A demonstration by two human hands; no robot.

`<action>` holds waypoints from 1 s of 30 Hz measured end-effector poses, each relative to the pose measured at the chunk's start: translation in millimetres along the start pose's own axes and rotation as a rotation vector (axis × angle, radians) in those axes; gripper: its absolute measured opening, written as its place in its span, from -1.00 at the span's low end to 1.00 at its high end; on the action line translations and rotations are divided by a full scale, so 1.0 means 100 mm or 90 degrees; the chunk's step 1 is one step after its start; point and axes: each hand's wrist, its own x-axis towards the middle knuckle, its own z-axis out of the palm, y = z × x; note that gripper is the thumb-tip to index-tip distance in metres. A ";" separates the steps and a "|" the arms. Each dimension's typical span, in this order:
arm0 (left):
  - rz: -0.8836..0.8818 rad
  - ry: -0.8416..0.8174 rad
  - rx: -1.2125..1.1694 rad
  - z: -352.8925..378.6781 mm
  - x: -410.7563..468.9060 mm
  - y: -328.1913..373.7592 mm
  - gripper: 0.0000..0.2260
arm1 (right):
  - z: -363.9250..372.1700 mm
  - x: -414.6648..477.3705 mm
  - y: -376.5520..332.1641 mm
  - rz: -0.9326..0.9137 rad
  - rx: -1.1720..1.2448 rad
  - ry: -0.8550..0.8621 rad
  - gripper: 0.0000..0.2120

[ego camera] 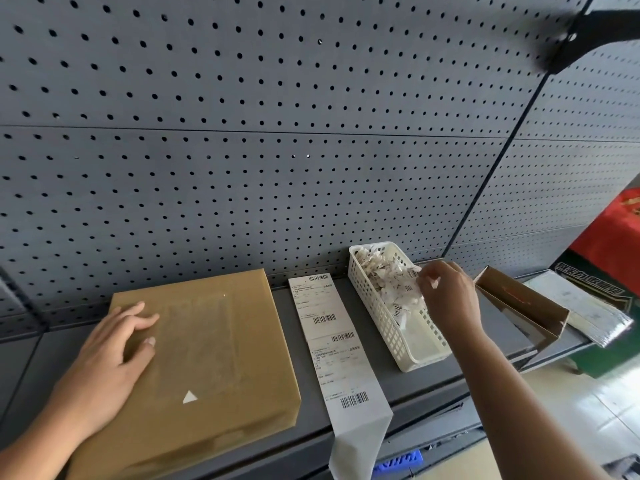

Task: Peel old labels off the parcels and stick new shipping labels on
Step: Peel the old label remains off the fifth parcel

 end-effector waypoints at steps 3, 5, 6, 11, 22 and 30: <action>0.001 -0.003 -0.008 -0.01 0.00 0.02 -0.74 | 0.03 -0.04 0.00 0.015 -0.024 -0.012 -0.92; 0.005 -0.002 -0.015 -0.02 -0.01 0.05 -0.71 | 0.04 -0.07 0.01 0.030 -0.026 -0.020 -0.92; 0.007 -0.002 -0.016 -0.03 -0.01 0.05 -0.70 | 0.04 -0.08 0.01 0.032 -0.025 -0.019 -0.91; 0.009 -0.004 -0.019 -0.03 -0.01 0.06 -0.71 | 0.00 -0.08 -0.02 -0.019 -0.026 0.045 -0.88; -0.013 -0.023 0.014 -0.02 0.00 0.04 -0.70 | 0.01 -0.19 -0.55 -0.184 0.121 0.068 -0.88; -0.029 -0.031 -0.001 -0.03 -0.03 0.10 -0.67 | 0.16 -0.47 -1.09 -0.310 0.187 -0.018 -0.86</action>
